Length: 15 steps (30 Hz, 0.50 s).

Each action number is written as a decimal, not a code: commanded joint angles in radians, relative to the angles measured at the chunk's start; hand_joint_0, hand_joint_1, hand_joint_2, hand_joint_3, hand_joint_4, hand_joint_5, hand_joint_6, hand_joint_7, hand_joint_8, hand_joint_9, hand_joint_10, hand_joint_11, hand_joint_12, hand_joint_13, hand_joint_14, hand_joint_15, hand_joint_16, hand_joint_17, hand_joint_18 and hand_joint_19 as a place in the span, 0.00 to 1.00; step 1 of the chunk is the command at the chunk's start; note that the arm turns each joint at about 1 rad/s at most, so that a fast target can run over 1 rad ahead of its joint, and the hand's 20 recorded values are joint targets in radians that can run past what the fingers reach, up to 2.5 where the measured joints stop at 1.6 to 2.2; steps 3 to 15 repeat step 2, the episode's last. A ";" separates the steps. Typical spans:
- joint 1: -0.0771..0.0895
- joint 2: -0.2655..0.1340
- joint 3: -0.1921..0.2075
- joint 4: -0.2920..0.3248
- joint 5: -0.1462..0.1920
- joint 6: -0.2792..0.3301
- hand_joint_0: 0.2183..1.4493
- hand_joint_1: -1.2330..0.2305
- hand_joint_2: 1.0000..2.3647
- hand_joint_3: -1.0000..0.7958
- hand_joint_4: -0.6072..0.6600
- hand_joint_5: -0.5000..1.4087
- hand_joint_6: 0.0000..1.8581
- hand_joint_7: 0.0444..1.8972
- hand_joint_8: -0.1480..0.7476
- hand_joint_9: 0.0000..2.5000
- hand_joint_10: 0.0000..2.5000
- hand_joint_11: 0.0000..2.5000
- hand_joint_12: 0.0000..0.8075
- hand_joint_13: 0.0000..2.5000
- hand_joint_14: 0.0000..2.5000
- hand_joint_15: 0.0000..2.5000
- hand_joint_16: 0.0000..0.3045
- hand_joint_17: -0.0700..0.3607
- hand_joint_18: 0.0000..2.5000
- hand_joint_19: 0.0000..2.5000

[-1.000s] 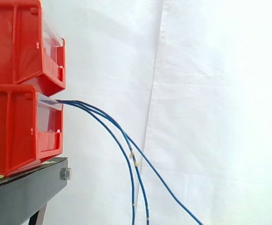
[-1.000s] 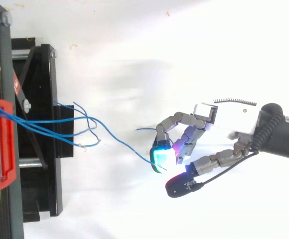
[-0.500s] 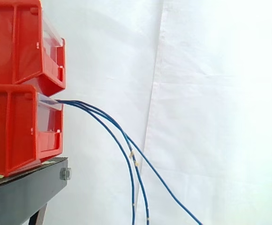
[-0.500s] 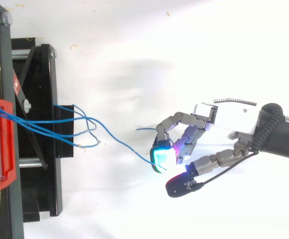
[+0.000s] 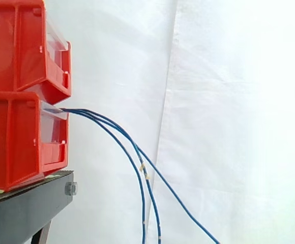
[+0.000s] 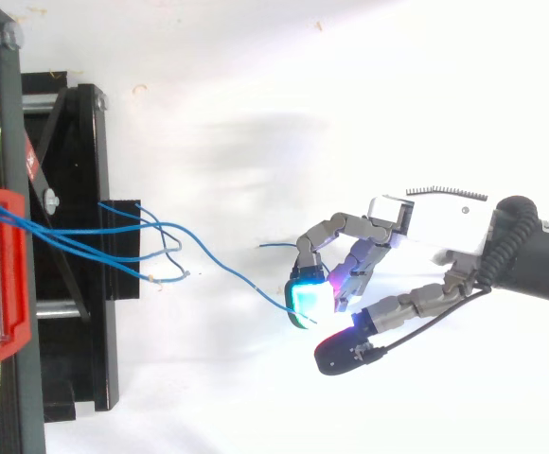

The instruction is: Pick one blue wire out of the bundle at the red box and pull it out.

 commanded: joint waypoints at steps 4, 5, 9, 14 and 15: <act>0.000 0.000 -0.001 0.000 0.000 -0.001 0.33 0.19 0.00 0.53 0.41 0.25 0.48 0.58 0.60 0.45 0.00 0.08 0.59 0.43 0.01 0.17 0.20 0.48 0.42 0.14; 0.000 0.000 -0.001 0.000 0.000 -0.001 0.33 0.19 0.00 0.53 0.41 0.25 0.48 0.58 0.60 0.45 0.00 0.08 0.59 0.43 0.01 0.17 0.20 0.48 0.42 0.14; 0.000 0.000 -0.001 0.000 0.000 -0.001 0.33 0.19 0.00 0.53 0.41 0.25 0.48 0.58 0.60 0.45 0.00 0.08 0.59 0.43 0.01 0.17 0.20 0.48 0.42 0.14; 0.000 0.000 -0.001 0.000 0.000 -0.001 0.33 0.19 0.00 0.53 0.41 0.25 0.48 0.58 0.60 0.45 0.00 0.08 0.59 0.43 0.01 0.17 0.20 0.48 0.42 0.14; 0.000 0.000 -0.001 0.000 0.000 -0.001 0.33 0.19 0.00 0.53 0.41 0.25 0.48 0.58 0.60 0.45 0.00 0.08 0.59 0.43 0.01 0.17 0.20 0.48 0.42 0.14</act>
